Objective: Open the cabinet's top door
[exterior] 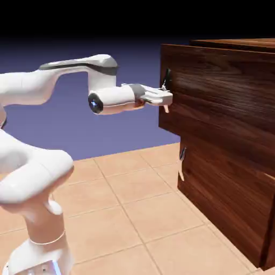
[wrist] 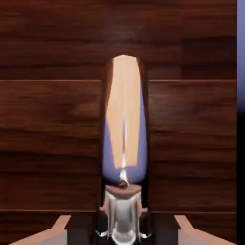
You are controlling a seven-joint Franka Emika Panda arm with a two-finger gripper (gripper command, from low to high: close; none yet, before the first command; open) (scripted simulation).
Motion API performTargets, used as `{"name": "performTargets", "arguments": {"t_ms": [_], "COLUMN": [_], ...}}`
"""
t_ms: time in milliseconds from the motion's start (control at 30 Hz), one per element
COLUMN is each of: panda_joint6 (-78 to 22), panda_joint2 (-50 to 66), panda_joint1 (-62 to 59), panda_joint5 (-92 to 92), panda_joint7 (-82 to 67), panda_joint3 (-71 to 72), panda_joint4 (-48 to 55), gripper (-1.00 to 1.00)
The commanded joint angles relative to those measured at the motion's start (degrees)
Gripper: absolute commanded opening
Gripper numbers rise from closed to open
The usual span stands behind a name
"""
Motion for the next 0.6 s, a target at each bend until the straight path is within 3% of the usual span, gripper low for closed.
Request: {"name": "performTargets", "arguments": {"t_ms": [0, 267, 567], "panda_joint6": [-1.6, -12.7, -24.2], "panda_joint2": [-0.7, -7.7, -14.6], "panda_joint1": [2.0, 12.9, 15.2], "panda_joint5": [-1.9, -17.4, -37.1], "panda_joint7": [0.1, 2.2, 4.6], "panda_joint3": [-2.0, -18.6, -37.3], "panda_joint4": [-2.1, -15.1, -22.5], "gripper": [-1.00, -1.00, -1.00]}}
